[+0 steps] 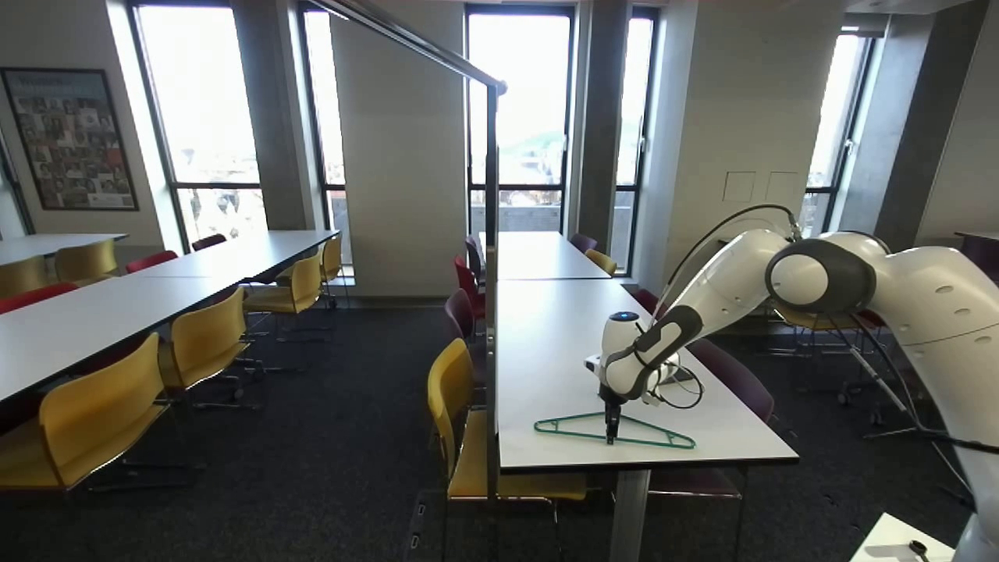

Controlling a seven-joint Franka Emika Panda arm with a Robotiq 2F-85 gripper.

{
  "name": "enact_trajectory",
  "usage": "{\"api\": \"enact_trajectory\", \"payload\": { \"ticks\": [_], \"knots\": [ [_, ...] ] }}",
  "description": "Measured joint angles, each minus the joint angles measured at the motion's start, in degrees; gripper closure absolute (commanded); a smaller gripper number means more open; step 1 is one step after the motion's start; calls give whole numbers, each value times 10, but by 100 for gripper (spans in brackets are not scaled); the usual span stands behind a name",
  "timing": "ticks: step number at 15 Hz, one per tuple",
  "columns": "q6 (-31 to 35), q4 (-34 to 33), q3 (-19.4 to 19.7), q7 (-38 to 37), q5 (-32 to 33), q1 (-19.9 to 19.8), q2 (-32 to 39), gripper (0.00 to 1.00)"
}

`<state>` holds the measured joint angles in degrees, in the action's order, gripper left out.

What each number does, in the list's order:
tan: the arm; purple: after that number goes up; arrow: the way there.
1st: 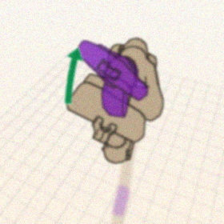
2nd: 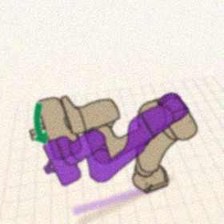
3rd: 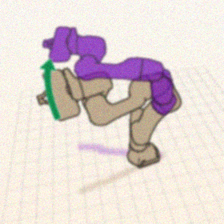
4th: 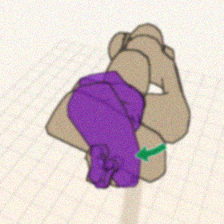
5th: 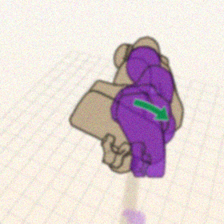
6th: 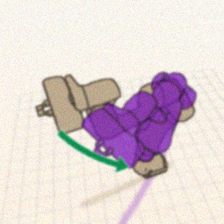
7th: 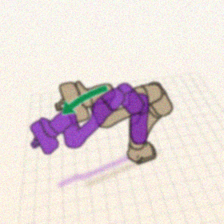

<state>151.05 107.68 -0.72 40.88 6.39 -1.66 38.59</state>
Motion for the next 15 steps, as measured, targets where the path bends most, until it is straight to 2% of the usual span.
{"api": "enact_trajectory", "payload": {
  "ticks": [6, 7, 14, 15],
  "knots": [
    [-1, 0, -1, -1, 0, -4, 0, 96],
    [-1, 0, -3, -1, 0, -7, 0, 100],
    [-2, -4, -20, -1, -1, -29, -1, 100],
    [-2, -4, -22, -1, -1, -32, -1, 75]
  ]
}}
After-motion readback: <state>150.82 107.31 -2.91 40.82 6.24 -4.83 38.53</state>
